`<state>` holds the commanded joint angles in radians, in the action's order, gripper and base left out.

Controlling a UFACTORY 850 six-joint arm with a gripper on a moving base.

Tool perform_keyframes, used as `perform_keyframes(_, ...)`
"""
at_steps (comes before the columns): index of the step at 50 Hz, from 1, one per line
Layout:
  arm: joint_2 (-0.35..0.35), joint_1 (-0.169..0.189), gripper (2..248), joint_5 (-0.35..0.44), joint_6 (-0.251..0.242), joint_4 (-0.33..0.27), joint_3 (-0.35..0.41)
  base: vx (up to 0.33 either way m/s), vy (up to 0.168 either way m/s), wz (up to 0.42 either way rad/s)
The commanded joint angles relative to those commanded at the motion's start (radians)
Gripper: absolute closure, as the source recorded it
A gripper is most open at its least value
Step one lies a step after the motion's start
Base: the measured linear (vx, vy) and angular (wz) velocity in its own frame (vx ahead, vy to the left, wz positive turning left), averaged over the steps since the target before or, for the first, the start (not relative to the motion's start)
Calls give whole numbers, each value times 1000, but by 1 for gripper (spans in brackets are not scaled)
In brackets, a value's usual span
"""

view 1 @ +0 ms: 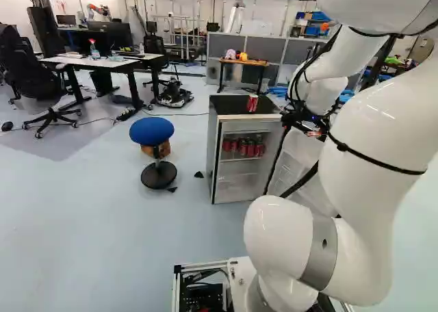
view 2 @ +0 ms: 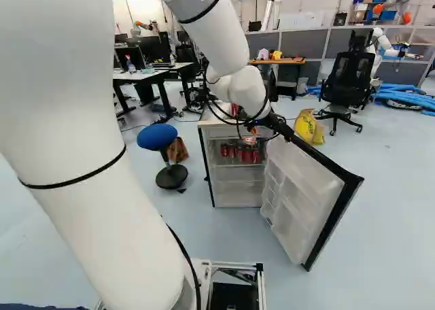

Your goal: Grab a drink from the fridge

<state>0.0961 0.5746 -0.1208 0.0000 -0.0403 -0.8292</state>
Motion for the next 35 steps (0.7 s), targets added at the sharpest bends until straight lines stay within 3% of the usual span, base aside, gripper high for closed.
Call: perform_keyframes(35,41,76,3,-278,0,0,-144,0,0,0)
